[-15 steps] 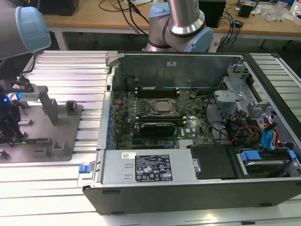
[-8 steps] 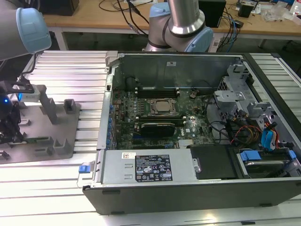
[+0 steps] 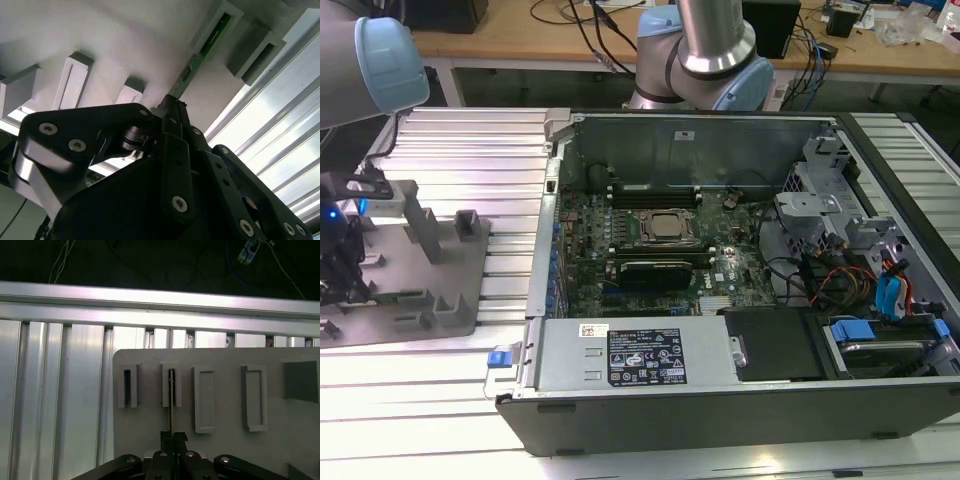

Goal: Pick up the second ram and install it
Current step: 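Pick up the second ram and move it above second insertion slot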

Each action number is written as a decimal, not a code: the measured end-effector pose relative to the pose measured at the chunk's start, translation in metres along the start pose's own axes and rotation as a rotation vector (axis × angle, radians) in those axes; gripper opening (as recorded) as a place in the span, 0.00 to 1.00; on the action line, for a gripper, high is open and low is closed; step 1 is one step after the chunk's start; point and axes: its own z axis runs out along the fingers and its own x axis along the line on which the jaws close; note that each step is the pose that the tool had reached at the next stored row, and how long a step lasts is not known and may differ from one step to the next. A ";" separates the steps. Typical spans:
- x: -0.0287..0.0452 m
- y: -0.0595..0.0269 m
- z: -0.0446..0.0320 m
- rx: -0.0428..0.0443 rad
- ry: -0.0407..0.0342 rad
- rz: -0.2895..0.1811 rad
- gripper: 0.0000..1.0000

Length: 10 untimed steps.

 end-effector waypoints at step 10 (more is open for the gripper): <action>0.0000 0.0000 -0.0007 0.0025 -0.0050 0.094 0.09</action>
